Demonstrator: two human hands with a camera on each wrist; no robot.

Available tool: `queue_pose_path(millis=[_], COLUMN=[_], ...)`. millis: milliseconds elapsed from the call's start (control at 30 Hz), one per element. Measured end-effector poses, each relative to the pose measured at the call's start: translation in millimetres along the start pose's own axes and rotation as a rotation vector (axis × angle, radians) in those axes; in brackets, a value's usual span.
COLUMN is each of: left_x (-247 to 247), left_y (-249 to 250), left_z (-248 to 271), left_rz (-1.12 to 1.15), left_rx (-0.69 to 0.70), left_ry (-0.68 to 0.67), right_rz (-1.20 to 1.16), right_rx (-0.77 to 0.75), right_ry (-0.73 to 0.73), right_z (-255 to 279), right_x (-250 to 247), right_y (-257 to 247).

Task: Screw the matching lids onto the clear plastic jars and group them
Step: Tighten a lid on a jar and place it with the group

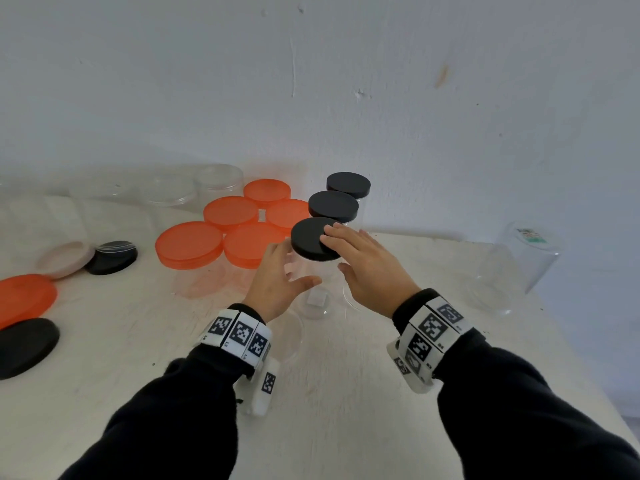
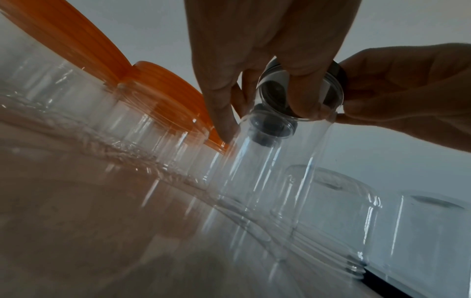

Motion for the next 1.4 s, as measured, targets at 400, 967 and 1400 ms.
queue_pose_path(millis=[400,967,1400], left_x=[1,8,16], left_y=[1,2,3], left_z=[0,-2,-13], left_rz=[-0.066,-0.111,-0.136], left_rx=[-0.017,-0.076,-0.102], left_ry=[0.007,0.074,0.116], right_rz=[0.139,0.113,0.046], right_rx=[0.339,0.810,0.676], right_ry=[0.063,-0.125,-0.118], right_z=[85,195,177], right_x=[-96,-125,-117], right_y=[79,198,181])
Point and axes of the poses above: each hand's wrist, its own z-axis away from the middle knuckle, its own x-axis out of the palm, y = z × x, the point moved 10 cm from there along -z, towards the middle knuckle, and after that the axes turned 15 degrees about -x, right-handed, at the moved point
